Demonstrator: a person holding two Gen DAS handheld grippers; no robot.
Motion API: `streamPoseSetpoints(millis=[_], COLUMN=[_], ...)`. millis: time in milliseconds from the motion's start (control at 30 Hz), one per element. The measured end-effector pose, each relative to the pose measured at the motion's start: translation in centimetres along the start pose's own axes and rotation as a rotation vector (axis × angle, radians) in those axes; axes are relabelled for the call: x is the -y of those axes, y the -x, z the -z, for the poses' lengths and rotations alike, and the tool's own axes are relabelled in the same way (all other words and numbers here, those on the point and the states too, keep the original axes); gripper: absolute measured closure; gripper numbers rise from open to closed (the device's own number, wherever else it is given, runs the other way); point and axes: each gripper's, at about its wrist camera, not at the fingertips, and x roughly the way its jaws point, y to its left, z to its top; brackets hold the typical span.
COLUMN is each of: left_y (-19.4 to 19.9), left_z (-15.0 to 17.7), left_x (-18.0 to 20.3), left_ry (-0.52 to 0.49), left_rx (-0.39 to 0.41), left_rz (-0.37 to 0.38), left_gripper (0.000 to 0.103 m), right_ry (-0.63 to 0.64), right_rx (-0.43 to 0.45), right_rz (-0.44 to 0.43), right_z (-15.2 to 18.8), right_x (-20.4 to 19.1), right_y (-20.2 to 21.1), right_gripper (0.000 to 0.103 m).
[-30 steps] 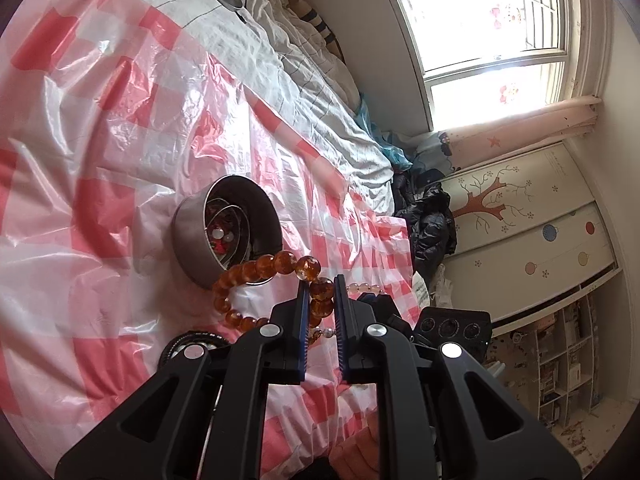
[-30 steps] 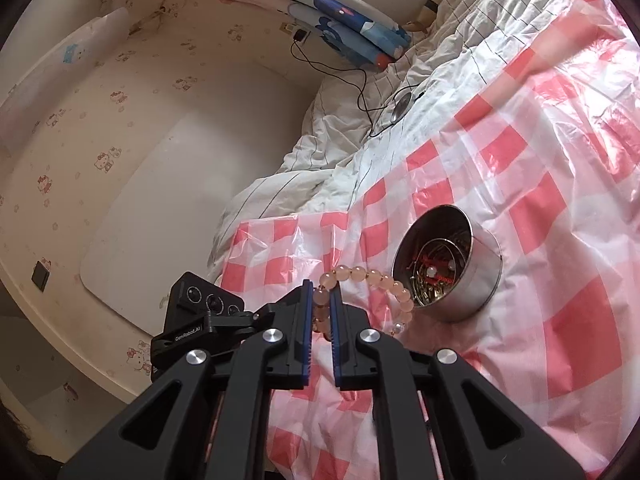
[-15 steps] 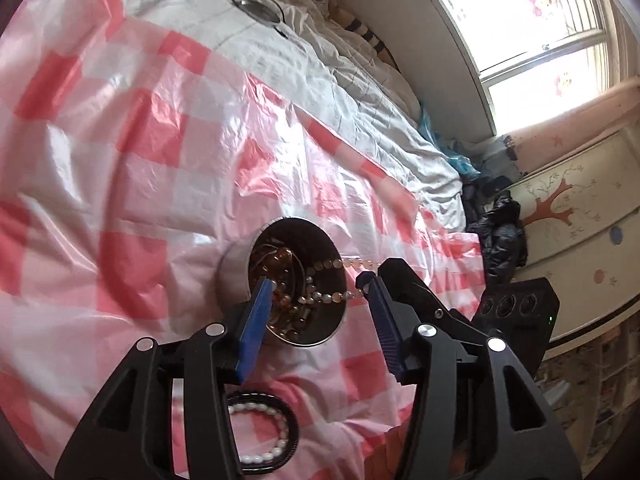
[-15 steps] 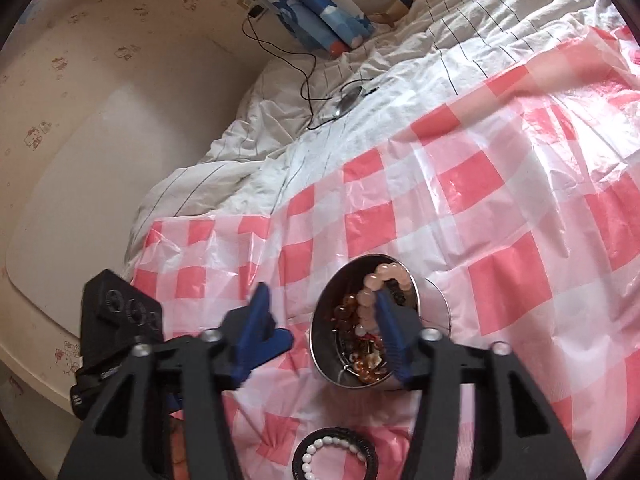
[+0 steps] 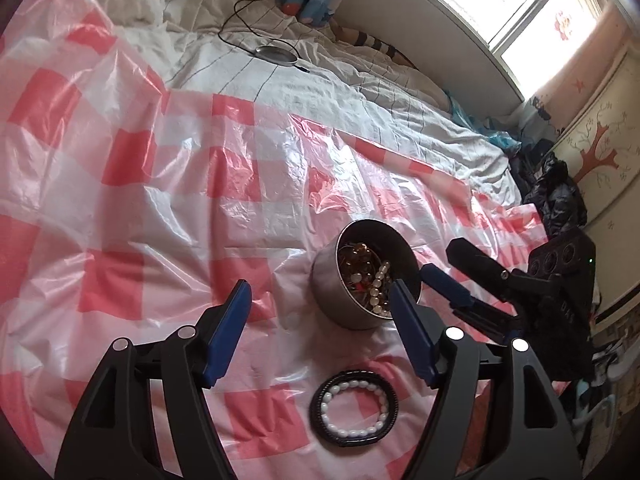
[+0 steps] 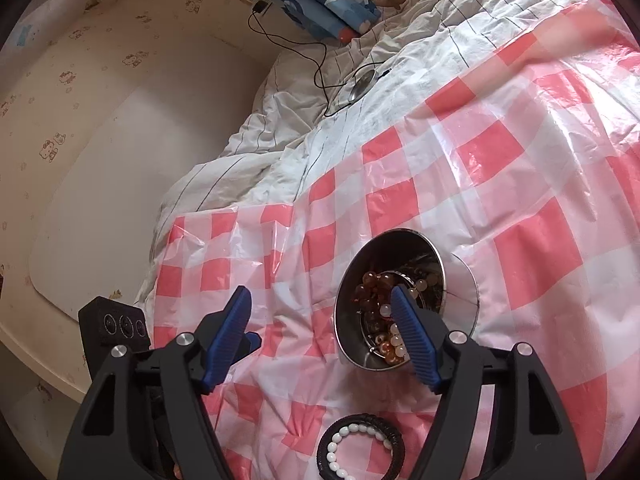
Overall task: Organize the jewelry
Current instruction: 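Close the left gripper on the black cord bracelet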
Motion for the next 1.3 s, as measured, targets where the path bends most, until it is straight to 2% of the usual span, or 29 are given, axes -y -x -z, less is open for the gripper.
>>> streamPoseSetpoints(millis=[333,933,1033,1200,1300], left_y=[1.9,3.2,2.8,0.3,-1.2], left_z=[1.1,2.8,3.1,4.2,5.5], left_x=[1.4,3.7,3.8,3.2,3.4], left_ry=[-0.203,-0.395,-0.401,-0.329,-0.347], left_rx=[0.040,0.082,0.049,-0.127,-0.188], left_rz=[-0.168,-0.290,-0.248,-0.083,-0.080], left_gripper=[0.034,0.032,0.030,0.030,0.030], right_ry=[0.006,-0.033,-0.045,-0.063,-0.085], right_rx=[0.037,0.064,0.064,0.048,0.040], right_rz=[0.033,0.026,0.026,0.045,0.051], right_z=[0.1,1.3,2.1,3.7,4.8], right_x=[0.1,0.5,0.6,1.1,1.6], right_y=[1.5,3.4,3.9,4.8,5.3], right_gripper=[0.026,0.020,0.019,0.016,0.016])
